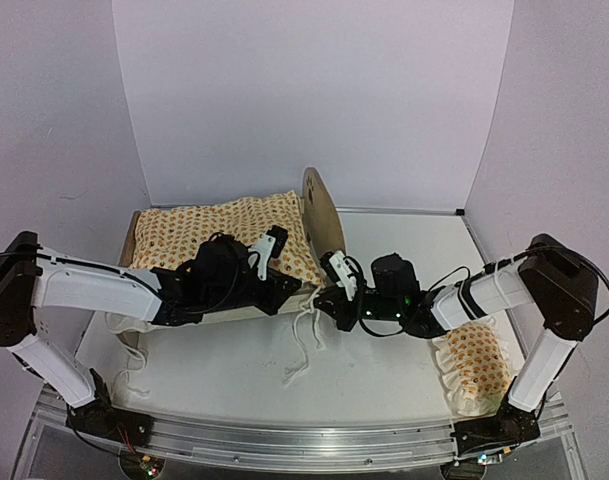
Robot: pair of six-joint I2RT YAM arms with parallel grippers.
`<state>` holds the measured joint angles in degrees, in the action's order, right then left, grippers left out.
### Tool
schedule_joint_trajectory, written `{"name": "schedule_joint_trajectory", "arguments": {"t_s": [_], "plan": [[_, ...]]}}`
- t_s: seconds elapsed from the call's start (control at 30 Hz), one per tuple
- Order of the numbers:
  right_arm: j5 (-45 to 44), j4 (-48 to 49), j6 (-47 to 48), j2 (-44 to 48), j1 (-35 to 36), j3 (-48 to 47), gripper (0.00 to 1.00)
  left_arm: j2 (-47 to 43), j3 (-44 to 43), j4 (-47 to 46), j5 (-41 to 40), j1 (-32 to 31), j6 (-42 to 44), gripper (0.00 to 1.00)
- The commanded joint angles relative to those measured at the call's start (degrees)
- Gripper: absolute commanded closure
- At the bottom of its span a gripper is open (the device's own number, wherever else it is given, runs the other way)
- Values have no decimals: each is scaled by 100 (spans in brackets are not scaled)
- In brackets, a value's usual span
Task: Set up the pet bed
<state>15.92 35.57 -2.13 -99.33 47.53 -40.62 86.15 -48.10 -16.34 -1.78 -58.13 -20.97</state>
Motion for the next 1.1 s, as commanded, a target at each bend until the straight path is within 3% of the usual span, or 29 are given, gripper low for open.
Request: {"name": "schedule_joint_trajectory", "arguments": {"t_s": [0.0,0.33,0.53,0.8,1.07], "plan": [[173,152,-11,81,-21,-343,100,429,-705,225,-411,7,1187,91],[288,99,-61,54,-18,-428,100,808,-1126,680,243,3,2538,95],[302,92,-73,84,-21,-470,100,971,-1381,1051,520,-5,2641,95],[323,64,-45,72,-23,-517,100,1028,-1463,1295,607,-6,2661,86],[661,160,18,32,-22,-529,100,1330,-1751,1336,150,-6,2554,83]]}}
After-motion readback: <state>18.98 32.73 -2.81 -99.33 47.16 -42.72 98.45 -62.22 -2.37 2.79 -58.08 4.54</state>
